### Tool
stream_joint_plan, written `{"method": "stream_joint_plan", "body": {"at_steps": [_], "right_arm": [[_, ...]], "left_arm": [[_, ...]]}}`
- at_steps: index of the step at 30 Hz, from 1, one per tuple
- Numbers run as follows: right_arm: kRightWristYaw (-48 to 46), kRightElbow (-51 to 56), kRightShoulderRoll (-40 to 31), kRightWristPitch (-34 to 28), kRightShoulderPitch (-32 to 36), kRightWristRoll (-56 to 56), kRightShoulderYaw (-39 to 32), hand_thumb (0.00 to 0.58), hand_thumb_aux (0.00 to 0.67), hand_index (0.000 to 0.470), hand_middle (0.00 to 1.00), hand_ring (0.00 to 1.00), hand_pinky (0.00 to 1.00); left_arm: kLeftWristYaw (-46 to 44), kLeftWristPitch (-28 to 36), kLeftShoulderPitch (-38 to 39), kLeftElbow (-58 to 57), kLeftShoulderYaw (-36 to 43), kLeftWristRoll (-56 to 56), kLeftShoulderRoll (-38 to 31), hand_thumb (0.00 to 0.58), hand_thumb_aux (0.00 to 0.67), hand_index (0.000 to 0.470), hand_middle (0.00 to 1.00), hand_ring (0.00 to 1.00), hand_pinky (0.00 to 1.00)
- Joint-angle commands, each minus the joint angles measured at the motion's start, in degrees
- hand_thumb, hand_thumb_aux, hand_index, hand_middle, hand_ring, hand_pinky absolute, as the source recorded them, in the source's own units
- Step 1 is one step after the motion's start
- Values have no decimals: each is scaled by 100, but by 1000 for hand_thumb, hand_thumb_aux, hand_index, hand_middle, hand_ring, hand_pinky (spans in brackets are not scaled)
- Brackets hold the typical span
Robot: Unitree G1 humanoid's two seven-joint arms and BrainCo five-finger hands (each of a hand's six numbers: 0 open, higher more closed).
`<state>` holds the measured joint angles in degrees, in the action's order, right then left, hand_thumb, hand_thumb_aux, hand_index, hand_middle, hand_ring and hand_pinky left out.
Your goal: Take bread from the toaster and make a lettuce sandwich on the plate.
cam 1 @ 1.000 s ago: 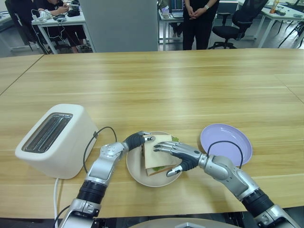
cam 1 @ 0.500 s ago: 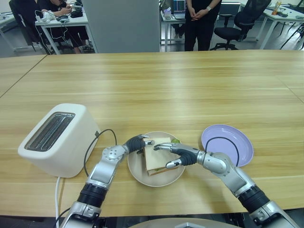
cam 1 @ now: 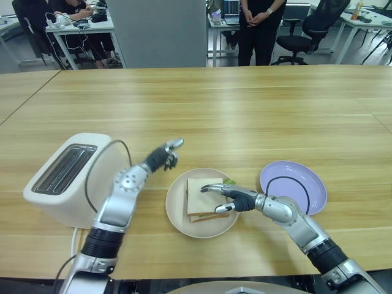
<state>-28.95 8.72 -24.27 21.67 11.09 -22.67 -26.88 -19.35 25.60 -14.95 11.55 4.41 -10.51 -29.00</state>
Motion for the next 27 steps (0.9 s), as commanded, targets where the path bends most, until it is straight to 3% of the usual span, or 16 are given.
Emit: {"method": "stream_joint_plan", "body": {"at_steps": [1, 7, 12, 13, 15, 16, 17, 18, 19, 20, 22, 23, 24, 25, 26, 27], "right_arm": [[-219, 384, -77, -320, -161, -89, -111, 0, 0, 0, 0, 0, 0], [-199, 58, 53, -400, -225, 227, 37, 0, 0, 0, 0, 0, 0], [-467, -1315, 464, -1317, -497, 1633, 541, 0, 0, 0, 0, 0, 0], [-488, -1531, 538, -1579, -545, 1885, 642, 0, 0, 0, 0, 0, 0], [-536, -1885, 635, -2031, -604, 2312, 822, 0, 0, 0, 161, 161, 161], [-522, -2016, 690, -2221, -622, 2532, 942, 0, 0, 0, 161, 161, 161], [-526, -2118, 707, -2365, -633, 2670, 1030, 0, 0, 0, 435, 435, 435], [-523, -2204, 696, -2438, -652, 2764, 1108, 0, 0, 0, 541, 541, 541], [-545, -2301, 676, -2542, -694, 2880, 1175, 0, 0, 0, 541, 541, 541], [-603, -2390, 617, -2629, -747, 2961, 1198, 0, 0, 0, 671, 671, 671], [-861, -2513, 406, -2768, -954, 3095, 1153, 0, 0, 0, 714, 714, 714], [-1000, -2518, 256, -2815, -1093, 3112, 1105, 75, 45, 31, 878, 878, 878], [-1134, -2522, 131, -2838, -1244, 3169, 1073, 209, 134, 92, 933, 933, 933], [-1254, -2529, 22, -2828, -1397, 3233, 1047, 524, 462, 317, 1000, 1000, 1000], [-1415, -2522, -116, -2777, -1563, 3260, 982, 580, 670, 460, 1000, 1000, 1000], [-1577, -2513, -249, -2664, -1714, 3241, 895, 580, 670, 460, 1000, 1000, 1000]], "left_arm": [[586, 319, -34, 488, -309, -837, -344, 0, 0, 0, 769, 769, 769], [807, 61, 267, 1488, -614, -611, 105, 0, 0, 0, 757, 757, 757], [730, -1129, 1517, 1914, -324, 46, 891, 0, 0, 0, 714, 714, 714], [710, -1311, 1733, 1896, -319, 163, 988, 49, 29, 20, 733, 733, 733], [692, -1771, 2167, 1872, -344, 428, 1176, 251, 166, 114, 780, 780, 780], [664, -1998, 2391, 1891, -330, 546, 1240, 251, 166, 114, 780, 780, 780], [636, -2209, 2587, 1925, -307, 627, 1285, 355, 252, 173, 827, 827, 827], [602, -2450, 2789, 1983, -274, 694, 1314, 337, 236, 162, 859, 859, 859], [534, -2638, 2982, 2044, -236, 793, 1332, 337, 236, 162, 859, 859, 859], [459, -2806, 3161, 2091, -183, 832, 1308, 328, 229, 157, 882, 882, 882], [205, -3019, 3592, 2089, -23, 938, 1186, 363, 260, 179, 882, 882, 882], [63, -3119, 3840, 2005, 64, 942, 1082, 514, 444, 305, 886, 886, 886], [-43, -3228, 4057, 1911, 116, 980, 1009, 551, 520, 357, 890, 890, 890], [-159, -3304, 4270, 1836, 170, 1026, 919, 580, 670, 460, 929, 929, 929], [-251, -3413, 4499, 1772, 221, 1011, 817, 580, 670, 460, 945, 945, 945], [-374, -3442, 4706, 1755, 281, 1083, 735, 580, 670, 460, 1000, 1000, 1000]]}}
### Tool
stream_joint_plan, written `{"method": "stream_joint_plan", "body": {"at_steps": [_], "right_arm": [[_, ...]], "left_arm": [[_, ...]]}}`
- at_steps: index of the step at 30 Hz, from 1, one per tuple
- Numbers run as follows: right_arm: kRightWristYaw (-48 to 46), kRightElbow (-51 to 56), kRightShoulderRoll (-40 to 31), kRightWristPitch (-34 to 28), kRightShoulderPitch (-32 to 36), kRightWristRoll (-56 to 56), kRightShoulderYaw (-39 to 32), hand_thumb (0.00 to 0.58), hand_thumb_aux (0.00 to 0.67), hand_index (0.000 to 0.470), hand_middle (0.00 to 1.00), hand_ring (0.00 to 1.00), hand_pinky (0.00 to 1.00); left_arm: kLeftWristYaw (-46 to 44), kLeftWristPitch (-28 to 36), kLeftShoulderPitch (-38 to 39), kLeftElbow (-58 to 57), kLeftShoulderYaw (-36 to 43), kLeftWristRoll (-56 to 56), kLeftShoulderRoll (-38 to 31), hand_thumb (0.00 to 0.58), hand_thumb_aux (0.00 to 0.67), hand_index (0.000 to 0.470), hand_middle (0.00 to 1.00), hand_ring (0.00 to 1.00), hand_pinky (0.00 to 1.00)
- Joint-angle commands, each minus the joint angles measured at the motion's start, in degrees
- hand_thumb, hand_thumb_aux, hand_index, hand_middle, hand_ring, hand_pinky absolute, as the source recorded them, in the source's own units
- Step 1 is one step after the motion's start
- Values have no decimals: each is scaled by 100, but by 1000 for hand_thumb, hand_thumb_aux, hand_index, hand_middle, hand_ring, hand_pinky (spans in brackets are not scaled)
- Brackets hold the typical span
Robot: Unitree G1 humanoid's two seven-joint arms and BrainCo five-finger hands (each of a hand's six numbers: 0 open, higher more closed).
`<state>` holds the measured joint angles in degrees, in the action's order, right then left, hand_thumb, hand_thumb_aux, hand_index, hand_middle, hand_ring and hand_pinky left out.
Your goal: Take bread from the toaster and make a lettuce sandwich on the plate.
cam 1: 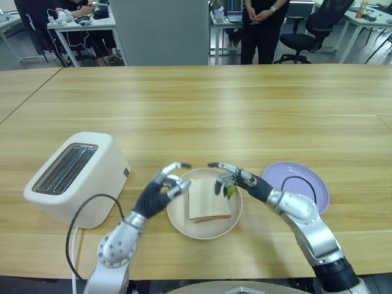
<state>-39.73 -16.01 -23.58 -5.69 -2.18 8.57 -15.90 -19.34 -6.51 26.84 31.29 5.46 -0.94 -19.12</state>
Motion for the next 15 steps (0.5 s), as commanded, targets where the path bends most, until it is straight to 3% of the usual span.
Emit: {"method": "stream_joint_plan", "body": {"at_steps": [1, 7, 15], "right_arm": [[-621, -31, -421, 174, -503, 78, -280, 580, 670, 460, 1000, 1000, 1000], [-1050, 161, -720, 281, -899, -41, -749, 580, 670, 460, 1000, 1000, 1000], [-1416, 182, -948, 25, -1014, -221, -1316, 580, 670, 460, 1000, 1000, 1000]], "left_arm": [[-483, -256, 693, -223, 235, 163, -336, 580, 670, 460, 1000, 1000, 1000], [-1106, -224, 1184, -509, 514, 287, -899, 580, 670, 460, 1000, 1000, 1000], [-1698, 180, 968, -934, 850, 276, -1320, 580, 670, 460, 1000, 1000, 1000]]}}
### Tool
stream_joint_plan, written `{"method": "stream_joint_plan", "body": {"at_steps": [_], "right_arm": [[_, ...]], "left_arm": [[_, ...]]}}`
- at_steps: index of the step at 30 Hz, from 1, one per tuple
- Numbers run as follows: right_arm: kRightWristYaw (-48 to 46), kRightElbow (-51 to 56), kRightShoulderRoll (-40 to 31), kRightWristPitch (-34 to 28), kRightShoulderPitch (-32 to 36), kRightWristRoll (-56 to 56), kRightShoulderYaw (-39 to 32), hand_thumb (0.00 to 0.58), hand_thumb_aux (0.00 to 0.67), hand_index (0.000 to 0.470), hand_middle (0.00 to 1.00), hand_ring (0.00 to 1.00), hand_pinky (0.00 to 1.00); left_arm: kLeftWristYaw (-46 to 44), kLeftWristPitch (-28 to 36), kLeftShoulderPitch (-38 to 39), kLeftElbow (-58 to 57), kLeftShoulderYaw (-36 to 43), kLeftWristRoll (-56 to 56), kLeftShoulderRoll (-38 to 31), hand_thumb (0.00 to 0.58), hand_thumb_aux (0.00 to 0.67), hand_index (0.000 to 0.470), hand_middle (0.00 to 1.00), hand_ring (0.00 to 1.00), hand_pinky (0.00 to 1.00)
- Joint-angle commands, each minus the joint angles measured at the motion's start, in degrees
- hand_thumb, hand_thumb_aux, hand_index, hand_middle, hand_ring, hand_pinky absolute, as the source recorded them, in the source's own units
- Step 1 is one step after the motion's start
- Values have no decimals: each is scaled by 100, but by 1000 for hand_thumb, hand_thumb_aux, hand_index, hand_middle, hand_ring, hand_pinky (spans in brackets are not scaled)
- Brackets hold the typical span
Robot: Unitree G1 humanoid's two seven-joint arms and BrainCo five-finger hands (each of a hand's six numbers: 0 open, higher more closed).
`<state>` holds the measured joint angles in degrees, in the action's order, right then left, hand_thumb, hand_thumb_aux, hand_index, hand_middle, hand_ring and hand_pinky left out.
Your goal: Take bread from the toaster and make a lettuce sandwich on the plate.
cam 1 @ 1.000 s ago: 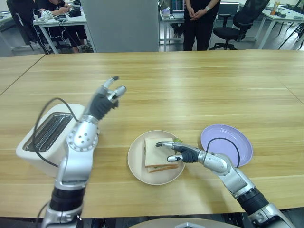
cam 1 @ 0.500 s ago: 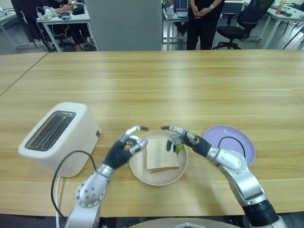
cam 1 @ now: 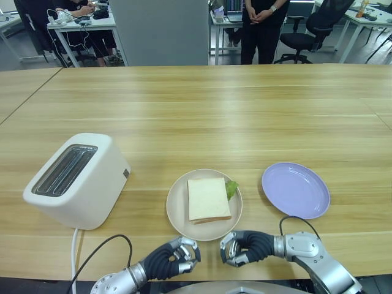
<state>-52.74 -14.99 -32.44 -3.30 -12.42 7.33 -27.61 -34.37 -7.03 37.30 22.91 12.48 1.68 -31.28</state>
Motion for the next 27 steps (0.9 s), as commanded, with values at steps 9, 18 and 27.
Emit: {"method": "stream_joint_plan", "body": {"at_steps": [9, 18, 27], "right_arm": [[233, 447, 326, -1323, 352, -109, -183, 580, 670, 460, 1000, 1000, 1000], [1077, 1439, 1289, -2293, 1287, -190, 135, 580, 670, 460, 1000, 1000, 1000], [2056, 3992, 2375, -2120, 3095, -648, 526, 580, 670, 460, 1000, 1000, 1000]], "left_arm": [[-28, 943, -1218, -901, 605, -434, 284, 580, 670, 460, 1000, 1000, 1000], [276, 1198, -2072, -1916, 908, -866, 696, 580, 670, 460, 1000, 1000, 1000], [629, 1144, -3834, -3416, 778, -1206, 1109, 580, 670, 460, 1000, 1000, 1000]]}}
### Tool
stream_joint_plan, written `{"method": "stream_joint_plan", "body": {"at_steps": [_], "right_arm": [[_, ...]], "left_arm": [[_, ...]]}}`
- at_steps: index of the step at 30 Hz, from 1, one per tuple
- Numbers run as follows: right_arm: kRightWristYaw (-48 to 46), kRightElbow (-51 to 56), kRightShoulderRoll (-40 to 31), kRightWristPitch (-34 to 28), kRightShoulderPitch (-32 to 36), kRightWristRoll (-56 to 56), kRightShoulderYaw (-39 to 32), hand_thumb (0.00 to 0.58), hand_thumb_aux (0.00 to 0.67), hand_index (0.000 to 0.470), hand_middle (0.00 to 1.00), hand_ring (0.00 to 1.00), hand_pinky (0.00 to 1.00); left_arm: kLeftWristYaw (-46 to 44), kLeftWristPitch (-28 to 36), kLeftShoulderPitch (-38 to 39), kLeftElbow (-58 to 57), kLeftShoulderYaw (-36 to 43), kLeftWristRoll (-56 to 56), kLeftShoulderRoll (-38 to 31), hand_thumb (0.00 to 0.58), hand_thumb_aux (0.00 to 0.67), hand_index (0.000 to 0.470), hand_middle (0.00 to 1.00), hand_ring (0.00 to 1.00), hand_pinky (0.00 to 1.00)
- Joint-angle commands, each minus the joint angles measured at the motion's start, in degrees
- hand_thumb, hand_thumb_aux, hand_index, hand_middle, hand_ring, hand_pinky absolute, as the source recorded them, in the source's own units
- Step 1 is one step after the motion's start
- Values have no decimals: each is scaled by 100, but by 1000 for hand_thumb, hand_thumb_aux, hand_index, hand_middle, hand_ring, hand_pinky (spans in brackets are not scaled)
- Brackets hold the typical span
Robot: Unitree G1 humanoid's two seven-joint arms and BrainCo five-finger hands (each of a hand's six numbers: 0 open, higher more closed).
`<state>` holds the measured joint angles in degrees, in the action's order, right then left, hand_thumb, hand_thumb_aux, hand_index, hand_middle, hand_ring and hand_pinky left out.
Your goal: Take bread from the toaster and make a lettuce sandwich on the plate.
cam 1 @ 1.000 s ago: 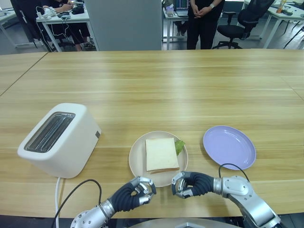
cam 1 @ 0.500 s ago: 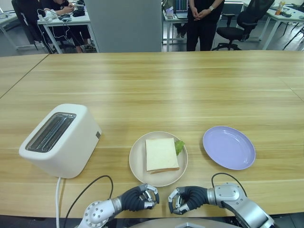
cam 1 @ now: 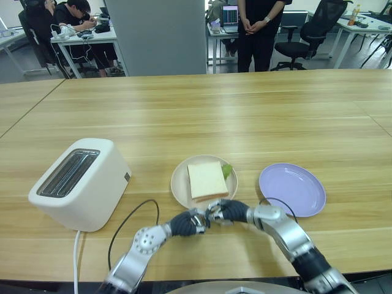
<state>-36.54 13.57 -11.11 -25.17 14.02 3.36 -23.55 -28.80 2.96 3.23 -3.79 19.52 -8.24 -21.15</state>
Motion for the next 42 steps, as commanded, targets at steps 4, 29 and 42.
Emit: {"method": "stream_joint_plan", "body": {"at_steps": [4, 29, 42], "right_arm": [[806, 2615, 606, 631, 1320, -410, 390, 580, 670, 460, 1000, 1000, 1000], [1727, 5583, 1148, 2624, 2941, -481, 1852, 580, 670, 460, 1000, 1000, 1000], [589, -637, 618, 847, -540, 1157, 2230, 0, 0, 0, 63, 63, 63]], "left_arm": [[164, -10, -1207, -1673, 68, -350, 266, 580, 670, 460, 1000, 1000, 1000], [730, -1610, -2243, -4041, -384, -309, 752, 580, 670, 460, 992, 992, 992], [0, -486, 1000, 1658, -1237, 2350, 758, 0, 0, 0, 0, 0, 0]]}}
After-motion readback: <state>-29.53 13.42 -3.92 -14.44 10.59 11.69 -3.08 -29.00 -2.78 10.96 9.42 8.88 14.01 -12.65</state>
